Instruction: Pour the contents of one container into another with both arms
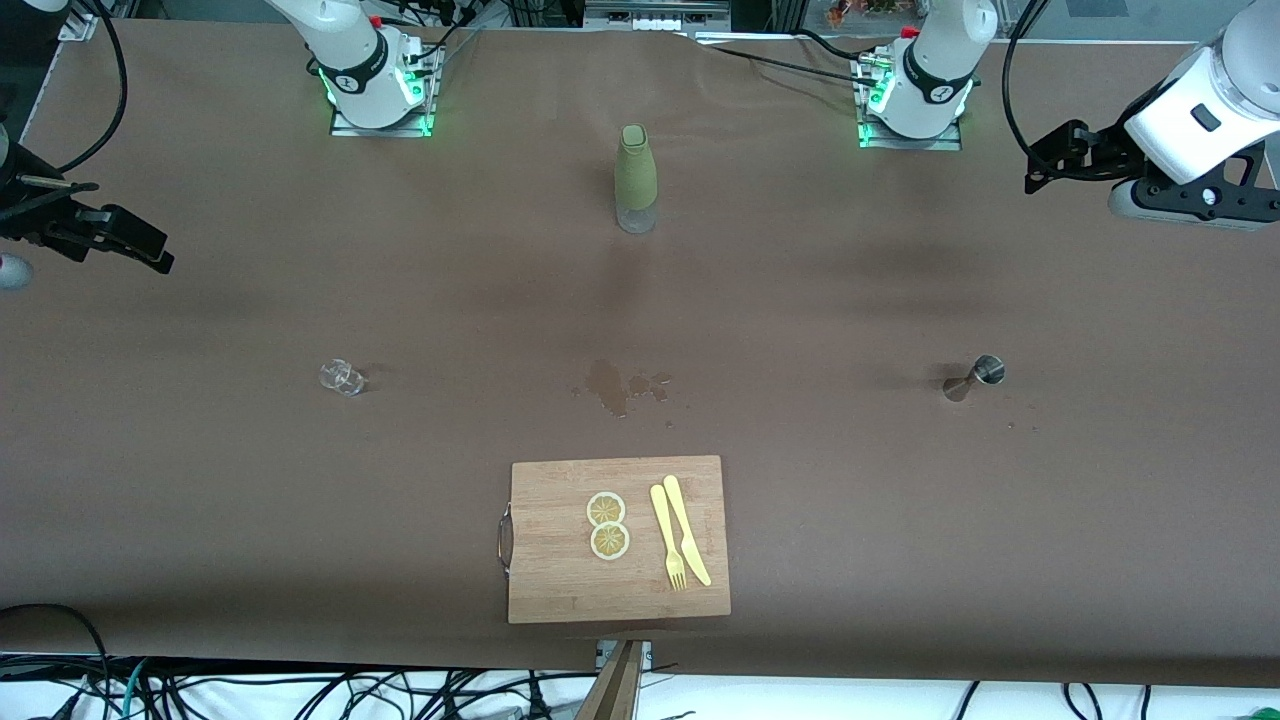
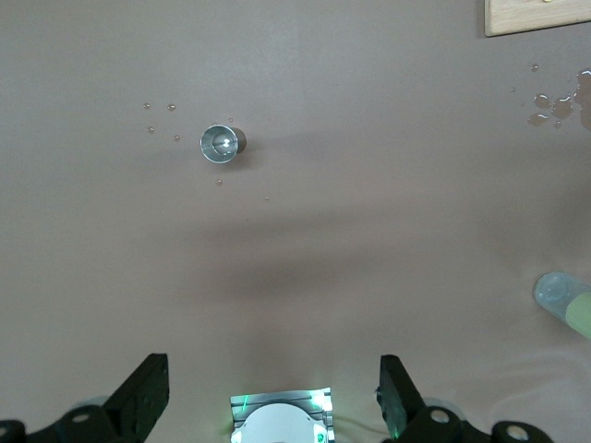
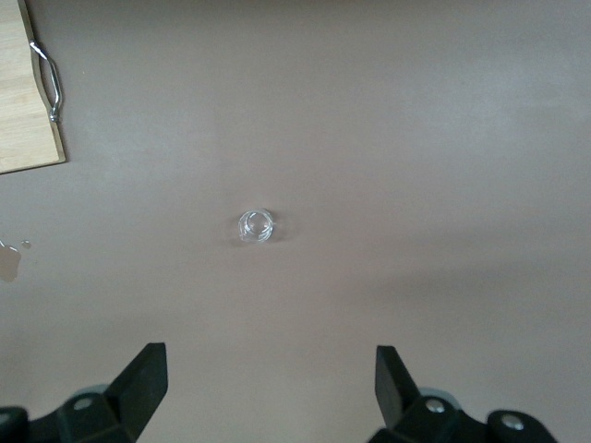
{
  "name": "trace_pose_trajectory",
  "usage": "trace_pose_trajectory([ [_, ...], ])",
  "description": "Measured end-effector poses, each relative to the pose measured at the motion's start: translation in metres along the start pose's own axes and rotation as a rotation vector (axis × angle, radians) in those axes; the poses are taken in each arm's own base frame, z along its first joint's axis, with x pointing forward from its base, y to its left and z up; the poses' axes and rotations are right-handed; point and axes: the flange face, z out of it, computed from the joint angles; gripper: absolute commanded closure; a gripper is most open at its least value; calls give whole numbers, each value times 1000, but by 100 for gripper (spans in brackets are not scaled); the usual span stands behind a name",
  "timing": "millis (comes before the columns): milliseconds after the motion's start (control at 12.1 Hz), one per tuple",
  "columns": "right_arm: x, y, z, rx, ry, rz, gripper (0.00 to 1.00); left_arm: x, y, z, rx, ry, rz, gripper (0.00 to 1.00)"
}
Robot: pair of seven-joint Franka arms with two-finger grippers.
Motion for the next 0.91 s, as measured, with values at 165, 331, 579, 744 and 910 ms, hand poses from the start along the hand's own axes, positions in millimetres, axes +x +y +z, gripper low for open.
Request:
trace_pose_trajectory([
  [165, 0, 0, 0, 0, 0, 0, 0, 0, -4, 0, -1, -1, 3, 0],
  [331, 0, 0, 0, 0, -1, 0, 0, 1, -10, 1, -4, -3, 32, 0],
  [579, 0, 0, 0, 0, -1, 0, 0, 1, -21, 3, -8, -6, 46, 0],
  [744, 0, 0, 0, 0, -1, 0, 0, 1, -24, 3, -9, -6, 46, 0],
  [910, 0, 0, 0, 0, -1, 0, 0, 1, -27, 3, -10, -6, 46, 0],
])
